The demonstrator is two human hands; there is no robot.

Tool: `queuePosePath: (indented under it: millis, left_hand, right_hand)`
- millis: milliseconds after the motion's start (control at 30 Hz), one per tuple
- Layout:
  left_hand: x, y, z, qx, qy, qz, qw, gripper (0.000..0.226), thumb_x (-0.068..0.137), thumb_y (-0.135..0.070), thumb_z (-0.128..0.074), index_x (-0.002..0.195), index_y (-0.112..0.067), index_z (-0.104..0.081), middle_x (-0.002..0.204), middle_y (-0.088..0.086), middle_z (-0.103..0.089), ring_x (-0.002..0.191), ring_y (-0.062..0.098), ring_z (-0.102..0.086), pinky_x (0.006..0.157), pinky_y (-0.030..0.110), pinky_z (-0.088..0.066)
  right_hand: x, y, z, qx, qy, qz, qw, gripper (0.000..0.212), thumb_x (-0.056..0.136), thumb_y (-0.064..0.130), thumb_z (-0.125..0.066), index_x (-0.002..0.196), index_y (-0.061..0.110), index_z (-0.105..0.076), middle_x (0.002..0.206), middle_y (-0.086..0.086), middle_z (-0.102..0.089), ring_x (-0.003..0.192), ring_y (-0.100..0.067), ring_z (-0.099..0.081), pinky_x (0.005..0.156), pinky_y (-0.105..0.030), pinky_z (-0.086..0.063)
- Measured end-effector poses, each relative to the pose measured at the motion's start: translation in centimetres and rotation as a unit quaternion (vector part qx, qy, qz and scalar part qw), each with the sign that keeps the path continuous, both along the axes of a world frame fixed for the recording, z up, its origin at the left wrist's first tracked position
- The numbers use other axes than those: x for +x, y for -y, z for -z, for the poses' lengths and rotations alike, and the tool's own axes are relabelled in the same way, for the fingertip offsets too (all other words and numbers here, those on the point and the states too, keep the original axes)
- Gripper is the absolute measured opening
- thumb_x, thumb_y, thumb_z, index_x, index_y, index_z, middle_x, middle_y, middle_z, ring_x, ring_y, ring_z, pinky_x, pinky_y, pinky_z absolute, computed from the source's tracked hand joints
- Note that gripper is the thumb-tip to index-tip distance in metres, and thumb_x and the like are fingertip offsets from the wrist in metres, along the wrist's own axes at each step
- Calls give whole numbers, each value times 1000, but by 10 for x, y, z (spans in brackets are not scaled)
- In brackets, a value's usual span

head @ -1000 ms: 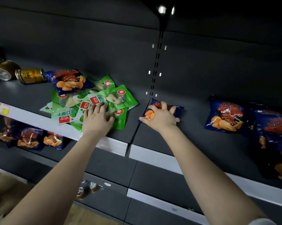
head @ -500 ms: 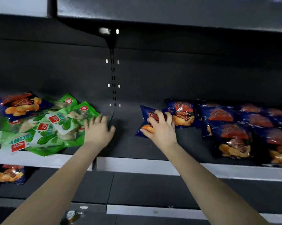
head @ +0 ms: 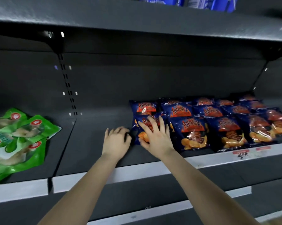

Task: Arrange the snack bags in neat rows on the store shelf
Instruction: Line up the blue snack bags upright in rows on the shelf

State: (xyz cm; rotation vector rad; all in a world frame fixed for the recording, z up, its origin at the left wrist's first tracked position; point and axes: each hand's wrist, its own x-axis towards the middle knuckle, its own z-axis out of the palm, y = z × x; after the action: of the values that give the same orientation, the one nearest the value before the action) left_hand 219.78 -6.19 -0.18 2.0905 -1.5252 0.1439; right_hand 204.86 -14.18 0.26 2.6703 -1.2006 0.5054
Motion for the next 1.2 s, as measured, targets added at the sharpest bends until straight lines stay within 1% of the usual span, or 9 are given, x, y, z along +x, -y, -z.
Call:
queuePosePath:
  millis: [67, 167, 367, 733, 867, 933, 1000, 1100, 1200]
  left_hand:
    - [5, -1, 1, -35, -23, -19, 999, 26, 91, -20, -46, 111, -19, -63, 123, -2, -62, 117, 21, -52, 114, 36, -12]
    - [13, 0, 5, -33, -71, -46, 996, 25, 90, -19, -47, 109, -18, -63, 119, 2, -63, 113, 26, -54, 113, 38, -16]
    - [12, 1, 8, -15, -70, -40, 997, 26, 91, -20, -44, 110, -17, -63, 119, 3, -62, 111, 27, -54, 114, 38, -15]
    - [9, 5, 8, 41, -33, -32, 998, 26, 91, -25, -43, 103, -19, -65, 114, 3, -64, 107, 29, -54, 114, 40, -11]
    - [9, 3, 4, 69, -33, -18, 997, 28, 91, -27, -42, 109, -21, -63, 120, 2, -62, 112, 28, -52, 115, 42, -9]
    - [13, 2, -1, 66, -38, -15, 997, 29, 92, -27, -41, 112, -21, -61, 122, 1, -61, 114, 27, -51, 116, 44, -9]
    - [22, -3, -7, 56, -29, -19, 998, 30, 92, -27, -40, 114, -21, -60, 123, 2, -60, 115, 27, -52, 116, 45, -9]
    - [40, -20, -14, 48, -8, -38, 998, 31, 93, -27, -40, 118, -19, -58, 127, 3, -57, 120, 28, -47, 117, 44, -8]
    - [69, -46, -14, 36, 24, -78, 996, 35, 93, -28, -42, 124, -19, -55, 140, 3, -47, 135, 26, -31, 117, 44, -2]
  right_hand:
    - [-1, 3, 2, 26, -16, 1, 1000, 71, 91, 56, -41, 149, 42, -3, 159, 0, 10, 143, -38, 13, 112, -61, -6]
    - [-3, 5, 4, 38, -22, -3, 999, 76, 90, 59, -37, 148, 41, 8, 157, -1, 22, 142, -37, 19, 112, -61, -1]
    - [0, 10, 4, 57, -53, 7, 997, 80, 89, 63, -36, 146, 42, 15, 156, -1, 24, 142, -38, 20, 112, -61, -2]
    - [0, 12, -2, 109, -57, -4, 992, 83, 86, 65, -42, 147, 43, 9, 156, 2, 25, 142, -35, 23, 114, -61, 0]
    - [4, 9, -16, 98, -89, 11, 991, 77, 86, 74, -28, 148, 43, 7, 156, 2, 25, 142, -33, 24, 109, -65, 7]
    - [9, 5, -23, 71, -57, 13, 996, 75, 87, 73, -24, 148, 42, 6, 157, 2, 24, 142, -32, 24, 108, -64, 10]
    - [20, -3, -30, 45, -15, -7, 999, 72, 90, 68, -25, 149, 40, 4, 158, 2, 19, 143, -30, 21, 110, -59, 12]
    - [48, -19, -35, 50, -4, -66, 997, 68, 93, 64, -25, 150, 38, 1, 158, 3, 18, 144, -27, 19, 113, -55, 10]
    - [84, -38, -30, 59, -6, -114, 992, 67, 94, 62, -25, 151, 35, 0, 158, 2, 18, 144, -24, 19, 114, -54, 9]
